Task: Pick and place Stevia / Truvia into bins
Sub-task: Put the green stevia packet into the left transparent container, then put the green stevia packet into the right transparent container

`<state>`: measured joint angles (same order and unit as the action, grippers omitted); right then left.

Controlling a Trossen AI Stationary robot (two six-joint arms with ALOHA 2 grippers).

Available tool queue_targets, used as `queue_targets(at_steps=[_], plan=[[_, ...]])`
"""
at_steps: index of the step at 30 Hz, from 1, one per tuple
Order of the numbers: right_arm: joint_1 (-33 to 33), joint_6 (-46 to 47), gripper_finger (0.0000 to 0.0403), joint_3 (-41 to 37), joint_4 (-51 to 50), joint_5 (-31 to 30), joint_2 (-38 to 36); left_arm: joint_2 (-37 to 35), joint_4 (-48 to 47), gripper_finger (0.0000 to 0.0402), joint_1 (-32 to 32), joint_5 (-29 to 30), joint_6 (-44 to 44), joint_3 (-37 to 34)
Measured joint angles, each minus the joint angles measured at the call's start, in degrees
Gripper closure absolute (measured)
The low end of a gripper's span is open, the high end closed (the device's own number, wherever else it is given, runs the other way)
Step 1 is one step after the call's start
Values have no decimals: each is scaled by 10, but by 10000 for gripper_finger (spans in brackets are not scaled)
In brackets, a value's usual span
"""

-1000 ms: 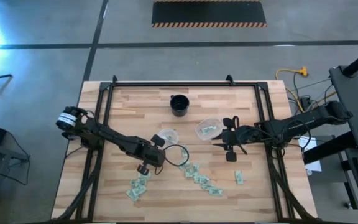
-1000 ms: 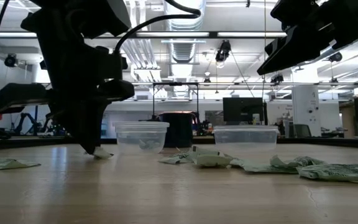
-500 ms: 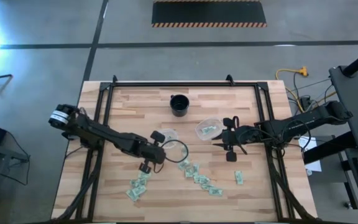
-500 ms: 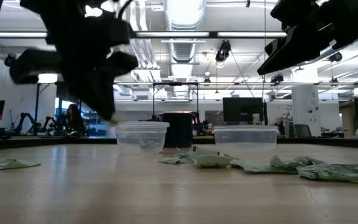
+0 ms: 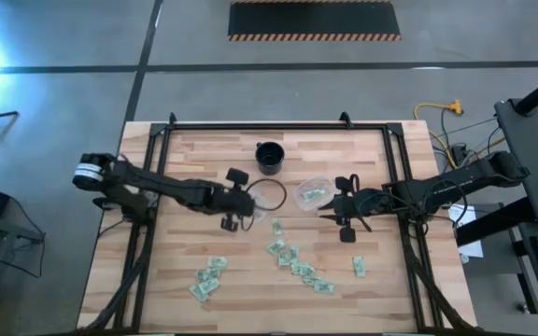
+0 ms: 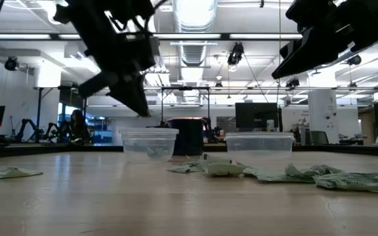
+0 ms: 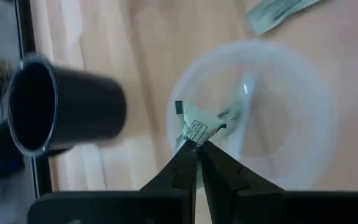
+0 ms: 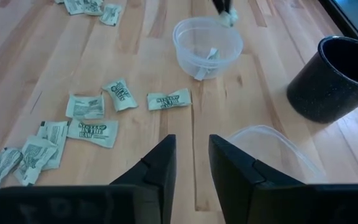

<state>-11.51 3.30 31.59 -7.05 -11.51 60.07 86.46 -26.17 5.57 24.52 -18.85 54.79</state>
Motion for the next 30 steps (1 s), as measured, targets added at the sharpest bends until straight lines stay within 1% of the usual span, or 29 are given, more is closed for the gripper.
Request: queue_targets(at_steps=[2,5,7,13,14,16,18,19,22,25,30], plan=[[0,6,314,0,0,0,0,4,19,398,-6,-10,-6,0],[0,8,315,0,-1,0,0,5,24,389,-7,-36,-20,0],[0,8,317,0,-3,0,0,5,27,376,-7,-47,-27,0],[0,9,323,0,-3,1,0,5,31,325,-7,-46,-27,0],[0,12,323,0,-3,9,0,5,31,317,-7,-46,-26,0],[0,28,322,0,-6,46,0,1,28,305,-6,-46,-22,0],[-7,56,319,0,-31,87,0,-7,23,298,0,-46,-11,0],[-13,75,317,0,-53,97,0,-13,20,296,4,-46,-10,0],[-42,127,317,0,-111,99,-1,-33,6,295,19,-47,0,0],[-81,188,321,0,-137,99,-1,-53,-6,295,27,-46,16,0],[-177,320,322,0,-170,91,0,-79,-2,295,34,-46,20,-4]])
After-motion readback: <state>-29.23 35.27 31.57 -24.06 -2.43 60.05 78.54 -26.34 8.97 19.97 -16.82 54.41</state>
